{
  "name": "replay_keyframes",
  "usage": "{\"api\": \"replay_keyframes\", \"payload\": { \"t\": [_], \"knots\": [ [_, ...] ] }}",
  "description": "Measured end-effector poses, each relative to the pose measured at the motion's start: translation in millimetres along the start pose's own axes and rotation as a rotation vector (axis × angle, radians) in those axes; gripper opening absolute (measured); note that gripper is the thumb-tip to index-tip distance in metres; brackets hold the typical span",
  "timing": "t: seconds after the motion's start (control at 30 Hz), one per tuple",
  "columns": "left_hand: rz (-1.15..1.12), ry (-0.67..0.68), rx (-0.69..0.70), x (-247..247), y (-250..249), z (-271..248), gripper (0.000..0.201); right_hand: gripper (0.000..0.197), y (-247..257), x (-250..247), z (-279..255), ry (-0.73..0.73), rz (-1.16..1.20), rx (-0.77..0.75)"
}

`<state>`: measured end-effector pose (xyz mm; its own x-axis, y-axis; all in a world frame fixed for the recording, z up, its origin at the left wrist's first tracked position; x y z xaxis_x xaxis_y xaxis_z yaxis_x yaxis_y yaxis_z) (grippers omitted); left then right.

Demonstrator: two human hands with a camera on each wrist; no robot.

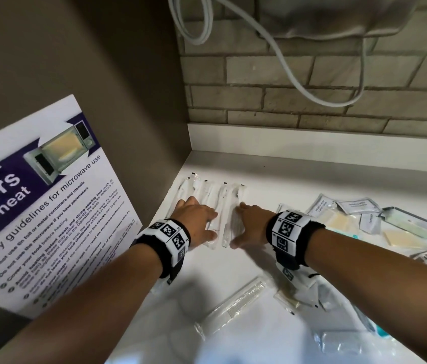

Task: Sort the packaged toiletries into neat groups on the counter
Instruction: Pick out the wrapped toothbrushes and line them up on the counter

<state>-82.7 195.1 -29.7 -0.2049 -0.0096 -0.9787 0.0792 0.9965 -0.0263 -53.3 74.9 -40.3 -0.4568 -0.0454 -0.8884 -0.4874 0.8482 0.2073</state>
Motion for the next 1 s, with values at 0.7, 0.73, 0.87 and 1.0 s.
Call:
{"api": "replay_keyframes", "payload": {
  "t": [0.7, 0.73, 0.87, 1.0],
  "knots": [
    [0.052, 0.032, -0.208, -5, 58, -1, 0.04, 0.071, 80, -12, 38, -0.133, -0.172, -0.159],
    [0.043, 0.029, -0.209, -3, 60, -1, 0.042, 0.071, 81, -10, 42, -0.131, -0.177, -0.143],
    [0.004, 0.001, -0.205, 1, 64, -2, 0.045, 0.07, 82, 0, 49, -0.11, -0.183, -0.114],
    [-0.01, -0.001, -0.194, 3, 65, -4, 0.046, 0.07, 80, 4, 53, -0.1, -0.157, -0.11]
  ]
}}
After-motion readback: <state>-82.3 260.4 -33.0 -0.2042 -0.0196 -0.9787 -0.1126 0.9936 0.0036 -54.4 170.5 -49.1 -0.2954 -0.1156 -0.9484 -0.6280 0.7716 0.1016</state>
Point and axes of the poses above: each hand's wrist, its own z-axis towards the middle knuckle, its own x-axis out of the palm, y = z × x, the point moved 8 cm from there along z, towards the middle knuckle, and after that the axes turned 2 degrees about z, right-handed, at the moved point
